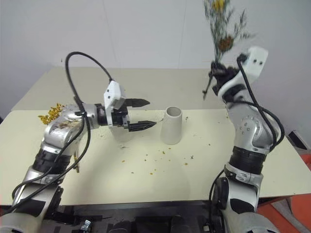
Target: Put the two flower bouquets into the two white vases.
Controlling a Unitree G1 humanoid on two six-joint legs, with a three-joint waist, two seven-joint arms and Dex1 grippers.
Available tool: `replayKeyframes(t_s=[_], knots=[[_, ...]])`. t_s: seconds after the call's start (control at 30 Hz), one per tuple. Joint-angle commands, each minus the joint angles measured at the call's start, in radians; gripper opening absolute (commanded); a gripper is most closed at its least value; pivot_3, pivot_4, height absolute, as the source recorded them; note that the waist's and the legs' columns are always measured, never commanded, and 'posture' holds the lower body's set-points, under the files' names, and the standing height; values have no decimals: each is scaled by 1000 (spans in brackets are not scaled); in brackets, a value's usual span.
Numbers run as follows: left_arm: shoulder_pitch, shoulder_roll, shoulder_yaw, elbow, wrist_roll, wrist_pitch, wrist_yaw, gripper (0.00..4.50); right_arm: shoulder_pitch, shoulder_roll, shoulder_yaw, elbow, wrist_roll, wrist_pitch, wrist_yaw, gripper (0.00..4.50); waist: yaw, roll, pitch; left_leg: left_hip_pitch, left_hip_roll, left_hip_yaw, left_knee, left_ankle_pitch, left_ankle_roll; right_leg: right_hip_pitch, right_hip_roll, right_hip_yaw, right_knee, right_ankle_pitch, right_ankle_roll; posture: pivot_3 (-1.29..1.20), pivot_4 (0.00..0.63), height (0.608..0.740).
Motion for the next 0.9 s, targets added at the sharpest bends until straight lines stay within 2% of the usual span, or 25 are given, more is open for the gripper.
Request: replayKeyframes(t_s=[0.03,0.37,0.83,0.9], knots=[[-44,-19,-8,22,24,3,-3,4500,-8,41,46,-38,28,-81,27,34,-1,0,0,0,0,0,0,0,0,0,0,0,0,0,0,0,150,740],[-36,-42,15,1,34,56,17,4500,113,103,199,-63,4,-172,82,34,2,0,0,-1,0,0,0,0,0,-1,-1,0,1,0,-1,0,150,740],[-15,-30,31,-50,25,89,32,4500,259,92,256,-125,-20,-213,102,34,1,0,0,0,0,0,0,0,0,-1,0,0,1,0,-1,0,150,740],[-12,-29,33,-57,24,92,33,4500,285,90,264,-142,-27,-215,101,578,1,0,0,0,0,0,0,0,0,-1,0,0,1,0,-1,0,150,740]])
